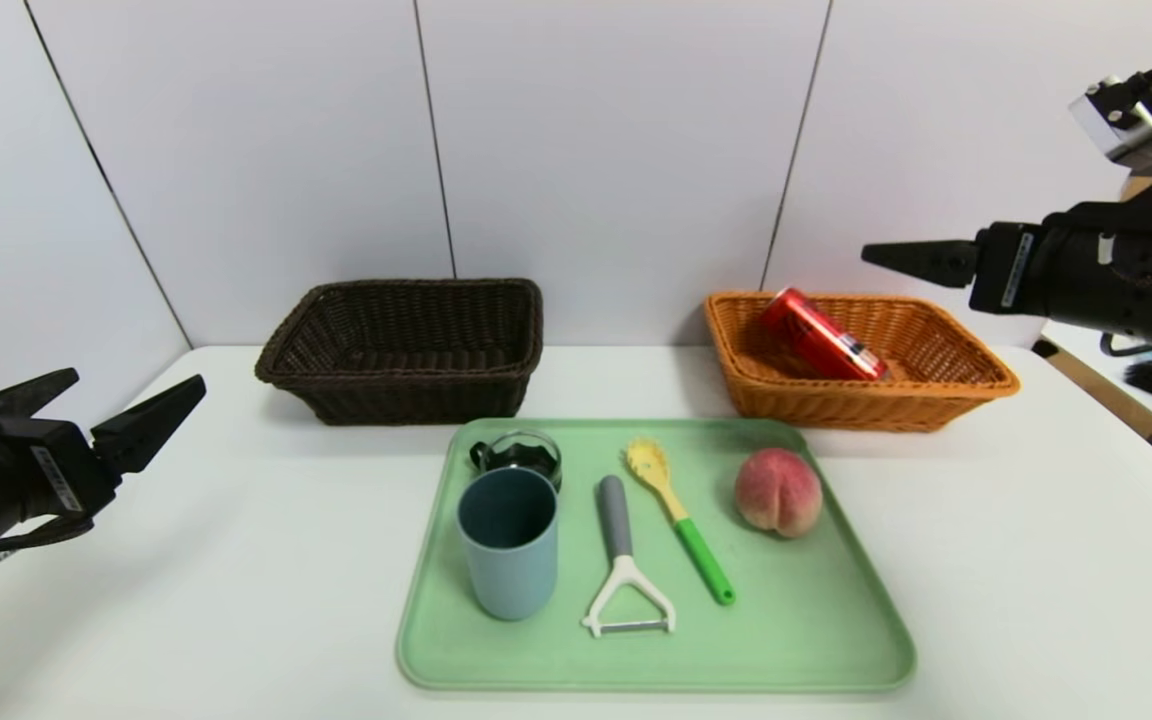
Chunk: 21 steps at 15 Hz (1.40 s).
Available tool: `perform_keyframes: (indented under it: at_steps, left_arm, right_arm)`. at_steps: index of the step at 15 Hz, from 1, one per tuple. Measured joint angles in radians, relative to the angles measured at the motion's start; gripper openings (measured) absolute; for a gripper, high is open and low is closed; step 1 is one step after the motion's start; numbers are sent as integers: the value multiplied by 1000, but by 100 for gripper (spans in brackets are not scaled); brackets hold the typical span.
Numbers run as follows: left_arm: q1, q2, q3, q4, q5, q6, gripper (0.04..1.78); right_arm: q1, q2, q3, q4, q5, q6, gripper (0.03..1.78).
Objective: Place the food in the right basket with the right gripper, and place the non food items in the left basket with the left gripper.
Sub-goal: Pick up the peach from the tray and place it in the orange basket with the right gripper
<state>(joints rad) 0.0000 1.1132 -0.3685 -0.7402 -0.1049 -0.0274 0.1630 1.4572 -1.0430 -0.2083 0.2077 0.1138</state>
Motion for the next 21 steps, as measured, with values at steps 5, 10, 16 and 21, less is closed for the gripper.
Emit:
perform_keyframes:
  at_steps: [5, 10, 16, 21]
  left_arm:
    - [0, -8, 17, -1, 0, -1, 169]
    - [0, -16, 30, -1, 0, -2, 169]
    - [0, -19, 36, -1, 0, -1, 169]
    - [0, -26, 50, 0, 0, -1, 169]
  right_arm:
    - [154, -108, 4, 491, -71, 77, 168]
    - [211, -66, 16, 507, -85, 84, 169]
    - [244, 59, 17, 448, -133, 85, 169]
    - [257, 184, 19, 344, -192, 82, 169]
